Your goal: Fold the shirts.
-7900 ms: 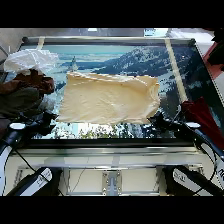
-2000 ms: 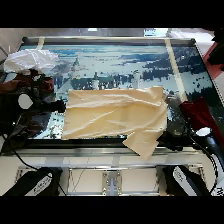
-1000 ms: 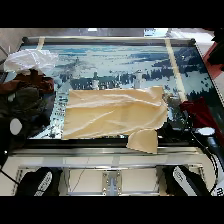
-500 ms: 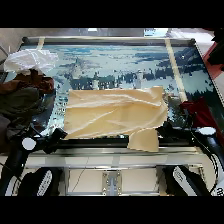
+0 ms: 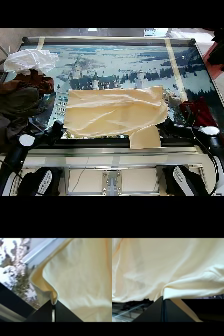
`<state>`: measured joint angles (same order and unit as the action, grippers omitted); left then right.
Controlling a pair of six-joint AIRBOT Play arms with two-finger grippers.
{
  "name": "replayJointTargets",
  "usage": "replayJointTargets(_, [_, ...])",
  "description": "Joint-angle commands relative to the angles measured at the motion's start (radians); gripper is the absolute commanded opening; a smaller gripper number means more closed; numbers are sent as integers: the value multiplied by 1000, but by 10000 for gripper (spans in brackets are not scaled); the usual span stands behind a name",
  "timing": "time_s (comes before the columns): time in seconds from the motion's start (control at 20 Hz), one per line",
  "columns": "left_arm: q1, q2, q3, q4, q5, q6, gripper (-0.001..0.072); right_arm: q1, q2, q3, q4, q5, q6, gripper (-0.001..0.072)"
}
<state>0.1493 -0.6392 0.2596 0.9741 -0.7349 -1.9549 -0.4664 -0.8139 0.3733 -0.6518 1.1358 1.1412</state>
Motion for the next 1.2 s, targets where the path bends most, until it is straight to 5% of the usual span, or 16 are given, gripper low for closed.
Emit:
replayJointTargets(0.0, [1, -3, 160, 4, -45, 101, 14, -1, 101, 89, -146, 93, 129, 28])
replayJointTargets(0.2, [1, -9, 357, 93, 78, 101, 12, 0, 154, 245, -258, 188, 237, 26])
replayJointTargets(0.5, [-2, -243, 562, 87, 68, 263, 11, 2, 46, 429, -154, 6, 216, 25])
replayJointTargets(0.65, [-7, -446, 695, -19, 65, 400, 12, 58, -108, 516, -77, -134, 166, 25])
replayJointTargets(0.85, [-69, -685, 860, -17, 60, 457, 12, 215, -387, 651, -80, -339, 163, 26])
replayJointTargets(1.15, [-143, -934, 949, 117, 113, 399, 12, 286, -739, 789, -85, -446, 175, 25])
